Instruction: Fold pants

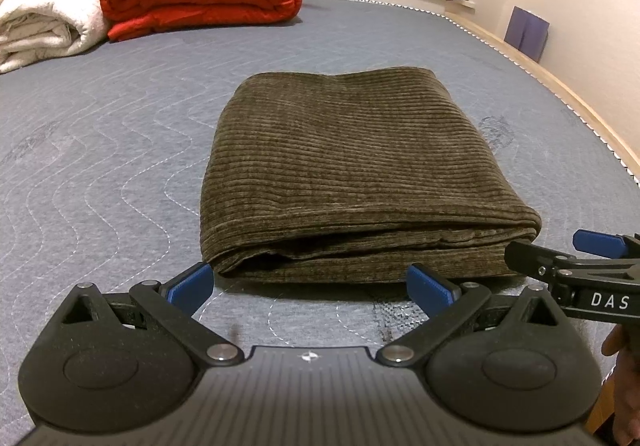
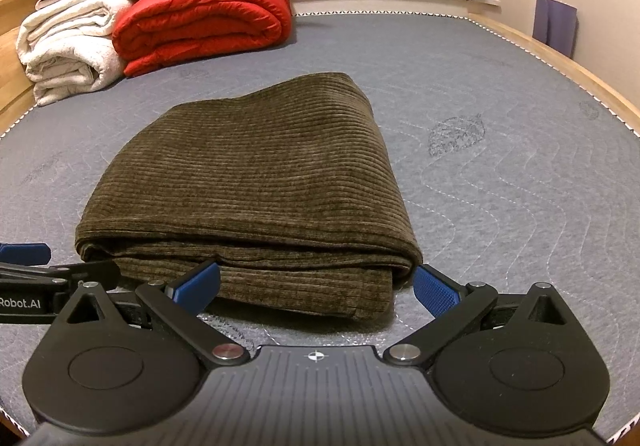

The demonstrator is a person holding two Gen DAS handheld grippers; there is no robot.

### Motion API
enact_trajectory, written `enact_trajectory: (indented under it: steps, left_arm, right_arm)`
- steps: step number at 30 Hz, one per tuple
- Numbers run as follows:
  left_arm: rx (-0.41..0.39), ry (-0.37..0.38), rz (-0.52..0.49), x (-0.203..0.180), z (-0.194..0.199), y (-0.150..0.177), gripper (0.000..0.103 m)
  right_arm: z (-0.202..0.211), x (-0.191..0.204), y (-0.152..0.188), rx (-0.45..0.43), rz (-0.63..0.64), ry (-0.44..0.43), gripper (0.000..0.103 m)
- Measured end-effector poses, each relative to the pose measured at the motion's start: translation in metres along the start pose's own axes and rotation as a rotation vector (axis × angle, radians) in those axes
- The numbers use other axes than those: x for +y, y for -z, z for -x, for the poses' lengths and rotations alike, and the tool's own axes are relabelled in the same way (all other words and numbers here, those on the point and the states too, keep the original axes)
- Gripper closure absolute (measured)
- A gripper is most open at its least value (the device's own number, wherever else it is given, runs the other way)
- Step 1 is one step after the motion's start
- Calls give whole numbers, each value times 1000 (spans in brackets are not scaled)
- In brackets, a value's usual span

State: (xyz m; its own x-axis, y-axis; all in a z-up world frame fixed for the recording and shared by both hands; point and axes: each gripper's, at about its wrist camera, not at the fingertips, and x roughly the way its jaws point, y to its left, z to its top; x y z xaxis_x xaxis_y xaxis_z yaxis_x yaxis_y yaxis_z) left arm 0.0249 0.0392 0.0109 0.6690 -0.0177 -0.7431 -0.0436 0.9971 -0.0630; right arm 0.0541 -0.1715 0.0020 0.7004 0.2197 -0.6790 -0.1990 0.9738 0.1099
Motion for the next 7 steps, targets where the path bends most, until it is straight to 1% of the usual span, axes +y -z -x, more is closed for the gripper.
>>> enact_trajectory:
  steps: [7]
  left_arm:
    - [-8,7,-10,-2,2,1,0]
  right_arm:
    - [0,-2,0,1,-3,1,1]
